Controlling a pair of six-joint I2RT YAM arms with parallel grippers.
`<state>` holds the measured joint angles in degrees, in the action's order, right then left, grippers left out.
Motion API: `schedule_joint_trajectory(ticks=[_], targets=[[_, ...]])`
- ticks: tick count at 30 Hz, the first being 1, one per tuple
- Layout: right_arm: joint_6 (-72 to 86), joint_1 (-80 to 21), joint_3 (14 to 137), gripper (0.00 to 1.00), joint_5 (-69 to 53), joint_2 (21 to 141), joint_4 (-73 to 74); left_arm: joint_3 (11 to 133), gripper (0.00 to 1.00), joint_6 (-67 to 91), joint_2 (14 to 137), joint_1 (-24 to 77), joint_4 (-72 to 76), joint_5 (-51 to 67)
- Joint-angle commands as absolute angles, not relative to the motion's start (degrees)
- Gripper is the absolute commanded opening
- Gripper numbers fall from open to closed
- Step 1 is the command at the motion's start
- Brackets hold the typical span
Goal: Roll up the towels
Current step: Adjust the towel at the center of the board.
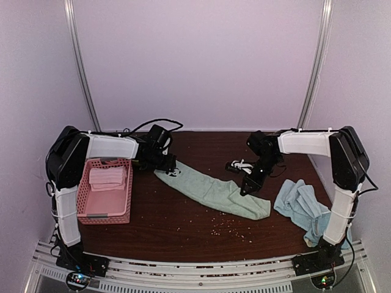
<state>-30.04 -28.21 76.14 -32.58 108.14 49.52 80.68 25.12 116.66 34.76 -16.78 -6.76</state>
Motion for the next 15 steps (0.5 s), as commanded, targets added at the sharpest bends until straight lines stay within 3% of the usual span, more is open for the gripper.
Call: schedule_joint_trajectory(ticks=[1, 5, 7, 15], targets=[[-29.68, -19.67, 82.2, 0.0, -27.41, 103.28, 53.13, 80.85, 0.6, 23.74, 112.69, 34.02, -16.53, -8.7], [-23.62, -12.87, 84.63, 0.0, -19.95, 100.9, 46.24, 80.24, 0.58, 24.37, 111.53, 32.82, -15.28, -7.92], [-22.35, -11.97, 83.38, 0.0, -18.38, 100.24, 42.75, 80.63, 0.51, 24.52, 111.95, 31.98, -14.16, -4.76], [-21.09, -11.95, 82.09, 0.0, -23.01, 104.06, 41.6, 91.0, 0.44, 22.31, 120.53, 30.65, -14.73, 10.13]])
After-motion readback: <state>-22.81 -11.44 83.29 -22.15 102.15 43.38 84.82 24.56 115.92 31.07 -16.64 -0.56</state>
